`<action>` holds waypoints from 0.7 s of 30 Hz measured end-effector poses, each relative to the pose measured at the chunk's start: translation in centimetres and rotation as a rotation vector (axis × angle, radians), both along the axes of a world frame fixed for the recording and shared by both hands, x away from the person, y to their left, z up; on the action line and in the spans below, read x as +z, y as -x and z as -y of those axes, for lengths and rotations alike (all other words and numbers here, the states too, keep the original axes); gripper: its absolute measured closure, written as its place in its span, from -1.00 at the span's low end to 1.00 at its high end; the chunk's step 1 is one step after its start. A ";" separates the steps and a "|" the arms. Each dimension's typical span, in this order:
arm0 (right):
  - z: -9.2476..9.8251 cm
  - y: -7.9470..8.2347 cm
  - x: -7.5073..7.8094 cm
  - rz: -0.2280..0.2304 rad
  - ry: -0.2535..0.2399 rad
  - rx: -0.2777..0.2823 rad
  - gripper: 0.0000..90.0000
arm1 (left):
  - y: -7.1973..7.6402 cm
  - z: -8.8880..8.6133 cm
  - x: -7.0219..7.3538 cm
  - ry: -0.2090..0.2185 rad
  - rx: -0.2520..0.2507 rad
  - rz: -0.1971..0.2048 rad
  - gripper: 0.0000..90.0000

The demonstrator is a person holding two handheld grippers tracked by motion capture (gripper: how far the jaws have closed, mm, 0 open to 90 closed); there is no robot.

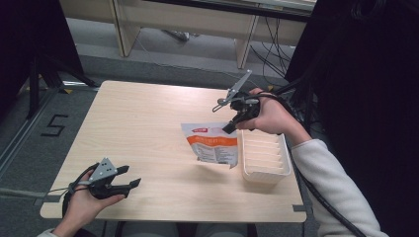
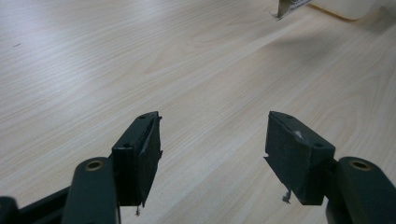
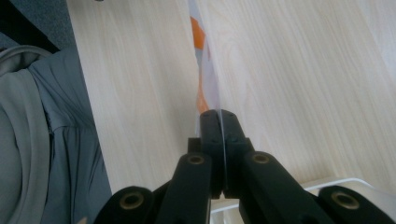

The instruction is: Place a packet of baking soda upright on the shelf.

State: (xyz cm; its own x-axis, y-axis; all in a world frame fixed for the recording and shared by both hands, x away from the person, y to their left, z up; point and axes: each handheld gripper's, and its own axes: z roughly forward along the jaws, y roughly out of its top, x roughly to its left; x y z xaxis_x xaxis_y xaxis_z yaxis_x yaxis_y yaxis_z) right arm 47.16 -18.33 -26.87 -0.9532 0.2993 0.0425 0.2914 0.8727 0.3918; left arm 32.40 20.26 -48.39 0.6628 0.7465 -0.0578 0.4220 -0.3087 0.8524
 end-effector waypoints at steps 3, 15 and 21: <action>0.3 -0.1 0.4 0.004 0.004 -0.003 1.00 | 0.0 0.0 0.0 0.001 0.000 0.001 -0.22; 2.6 -0.6 2.3 0.019 -0.001 -0.037 1.00 | -0.1 0.0 0.0 0.011 0.004 0.002 -0.22; 3.9 -0.7 3.1 0.028 -0.001 -0.050 1.00 | -0.1 0.0 0.0 0.009 0.003 0.003 -0.22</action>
State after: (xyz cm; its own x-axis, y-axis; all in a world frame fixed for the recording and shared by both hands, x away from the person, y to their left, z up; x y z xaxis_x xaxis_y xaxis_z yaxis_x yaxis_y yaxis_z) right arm 47.84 -22.20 -23.82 -0.9379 0.3466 0.0160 0.3235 0.8569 0.4013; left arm 32.47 20.23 -48.40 0.6608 0.7480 -0.0620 0.4202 -0.3002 0.8564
